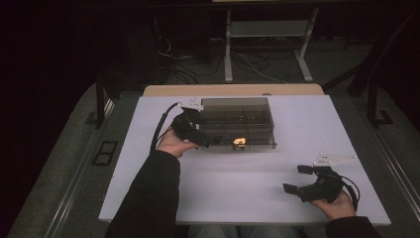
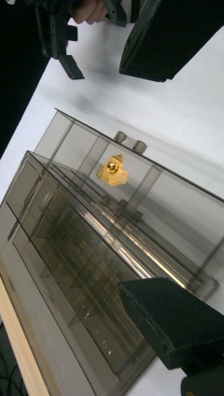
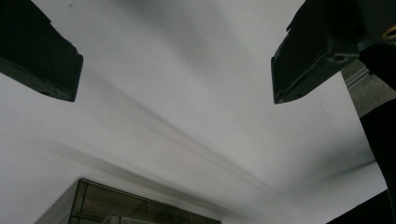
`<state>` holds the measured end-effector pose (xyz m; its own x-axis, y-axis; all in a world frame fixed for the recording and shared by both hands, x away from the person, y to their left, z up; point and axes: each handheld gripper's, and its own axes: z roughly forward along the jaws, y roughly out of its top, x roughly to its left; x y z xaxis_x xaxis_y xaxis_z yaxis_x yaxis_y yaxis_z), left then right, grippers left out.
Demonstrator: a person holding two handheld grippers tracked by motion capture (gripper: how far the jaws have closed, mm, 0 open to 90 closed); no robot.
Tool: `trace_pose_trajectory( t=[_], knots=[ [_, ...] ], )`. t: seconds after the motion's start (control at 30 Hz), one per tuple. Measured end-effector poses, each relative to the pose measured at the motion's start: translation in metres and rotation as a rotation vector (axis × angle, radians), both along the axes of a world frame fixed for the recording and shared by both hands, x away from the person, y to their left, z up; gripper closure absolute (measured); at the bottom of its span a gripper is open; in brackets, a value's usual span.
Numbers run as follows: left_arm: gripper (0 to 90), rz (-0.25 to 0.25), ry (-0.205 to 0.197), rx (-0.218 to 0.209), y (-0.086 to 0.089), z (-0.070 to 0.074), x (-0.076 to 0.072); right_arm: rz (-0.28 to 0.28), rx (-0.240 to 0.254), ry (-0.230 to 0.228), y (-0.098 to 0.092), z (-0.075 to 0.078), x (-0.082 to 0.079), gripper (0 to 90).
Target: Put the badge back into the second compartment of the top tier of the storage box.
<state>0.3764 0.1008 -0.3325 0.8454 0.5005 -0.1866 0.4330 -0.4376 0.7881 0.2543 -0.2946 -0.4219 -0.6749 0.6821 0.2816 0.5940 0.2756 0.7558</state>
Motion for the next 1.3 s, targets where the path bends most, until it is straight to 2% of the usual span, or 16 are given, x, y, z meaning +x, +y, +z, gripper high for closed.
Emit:
trace_pose_trajectory(
  t=[0.13, 0.37, 0.5, 0.57, 0.6, 0.73, 1.3],
  knots=[
    [0.0, 0.013, -0.017, 0.004, 0.009, 0.0, -0.006, 0.003, -0.002, 0.0, 0.001, 0.0, 0.0, 1.5],
    [0.0, 0.04, -0.021, -0.009, 0.024, -0.004, -0.015, 0.001, -0.002, 0.0, 0.001, 0.0, 0.0, 1.5],
    [0.0, 0.049, -0.026, 0.0, 0.029, -0.008, -0.021, 0.002, -0.004, 0.003, 0.001, 0.0, 0.0, 1.5],
    [0.0, 0.051, -0.03, 0.001, 0.031, -0.01, -0.024, 0.0, -0.002, 0.019, 0.001, 0.0, -0.001, 1.5],
    [0.0, 0.051, -0.033, 0.001, 0.032, -0.011, -0.026, 0.002, -0.005, 0.003, 0.001, 0.0, 0.0, 1.5],
    [0.0, 0.063, -0.037, 0.0, 0.037, -0.014, -0.032, 0.003, -0.005, 0.003, 0.001, -0.001, 0.0, 1.5],
    [0.0, 0.101, -0.048, -0.031, 0.056, -0.028, -0.053, 0.003, -0.006, 0.007, 0.002, -0.001, 0.0, 1.5]
  ],
)
